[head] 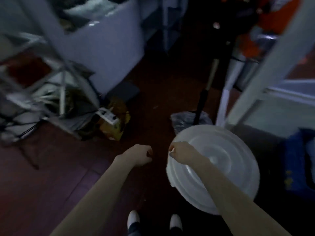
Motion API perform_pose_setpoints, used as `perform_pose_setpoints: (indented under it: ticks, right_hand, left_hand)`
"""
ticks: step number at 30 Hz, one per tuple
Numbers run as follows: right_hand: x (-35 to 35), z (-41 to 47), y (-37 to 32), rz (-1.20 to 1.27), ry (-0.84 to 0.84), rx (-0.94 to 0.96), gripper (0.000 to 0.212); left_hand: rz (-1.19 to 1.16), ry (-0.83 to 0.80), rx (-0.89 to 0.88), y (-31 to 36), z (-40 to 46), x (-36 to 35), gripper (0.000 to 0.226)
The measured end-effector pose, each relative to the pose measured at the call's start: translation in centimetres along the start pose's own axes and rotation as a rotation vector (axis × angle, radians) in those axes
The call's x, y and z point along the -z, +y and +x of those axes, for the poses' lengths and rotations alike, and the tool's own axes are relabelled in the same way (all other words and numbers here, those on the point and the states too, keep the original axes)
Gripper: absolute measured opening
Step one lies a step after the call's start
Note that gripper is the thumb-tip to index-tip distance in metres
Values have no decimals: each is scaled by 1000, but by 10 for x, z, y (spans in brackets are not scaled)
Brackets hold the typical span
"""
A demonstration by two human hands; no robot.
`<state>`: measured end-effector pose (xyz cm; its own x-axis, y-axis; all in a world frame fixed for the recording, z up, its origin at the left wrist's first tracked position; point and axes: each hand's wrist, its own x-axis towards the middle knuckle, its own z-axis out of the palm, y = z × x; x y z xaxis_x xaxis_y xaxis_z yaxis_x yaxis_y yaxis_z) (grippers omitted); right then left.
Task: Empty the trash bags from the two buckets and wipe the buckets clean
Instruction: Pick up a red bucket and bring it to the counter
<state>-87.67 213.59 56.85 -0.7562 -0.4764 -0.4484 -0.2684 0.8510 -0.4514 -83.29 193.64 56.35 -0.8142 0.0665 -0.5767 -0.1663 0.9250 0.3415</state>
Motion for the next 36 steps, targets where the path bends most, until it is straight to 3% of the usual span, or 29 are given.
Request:
perform_pose_setpoints:
  ticks: [5,10,17,21,27,36]
  right_hand:
    - [-42,28,-176,-129,-73,277,23]
    - [-132,28,-373,-216,-140,582,28]
    - [-279,-5,-606,-377,-384,883,24]
    - [-338,-8,-685,-478,-461,966,23]
    - [-414,27,-783,-583,-503,1053,21]
    - [-502,136,-975,-598,-475,1032,20]
  left_hand:
    - [-138,249,221,-140,-127,11,31]
    - [-299,510,521,-292,-285,-11,25]
    - [-510,540,993,-464,-486,-86,31]
    - [-683,449,1075,-523,-547,-121,33]
    - [-812,455,1138,-617,-578,-142,35]
    - [-725,616,1148,-819,-608,-55,29]
